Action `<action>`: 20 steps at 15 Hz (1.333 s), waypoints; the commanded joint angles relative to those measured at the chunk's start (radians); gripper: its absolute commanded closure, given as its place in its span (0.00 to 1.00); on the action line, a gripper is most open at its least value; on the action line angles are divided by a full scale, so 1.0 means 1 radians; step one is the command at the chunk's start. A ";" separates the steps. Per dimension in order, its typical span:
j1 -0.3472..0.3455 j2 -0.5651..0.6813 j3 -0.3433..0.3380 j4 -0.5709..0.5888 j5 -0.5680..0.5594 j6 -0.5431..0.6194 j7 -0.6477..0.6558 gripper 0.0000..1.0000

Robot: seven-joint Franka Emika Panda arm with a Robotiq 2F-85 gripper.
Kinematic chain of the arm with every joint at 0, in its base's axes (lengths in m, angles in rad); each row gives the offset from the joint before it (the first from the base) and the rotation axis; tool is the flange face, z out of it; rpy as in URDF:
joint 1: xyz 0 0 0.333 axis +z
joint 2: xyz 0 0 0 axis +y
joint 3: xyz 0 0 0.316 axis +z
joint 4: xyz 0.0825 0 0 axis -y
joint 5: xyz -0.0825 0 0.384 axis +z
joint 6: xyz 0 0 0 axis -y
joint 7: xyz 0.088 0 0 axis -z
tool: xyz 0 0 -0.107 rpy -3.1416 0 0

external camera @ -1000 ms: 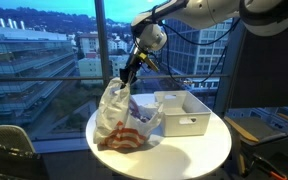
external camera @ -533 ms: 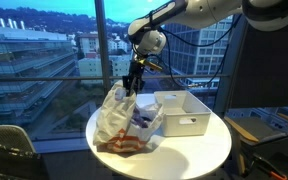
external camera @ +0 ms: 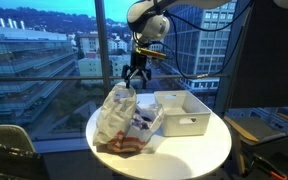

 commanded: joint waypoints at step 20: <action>0.027 0.018 -0.192 -0.221 -0.382 0.189 0.416 0.00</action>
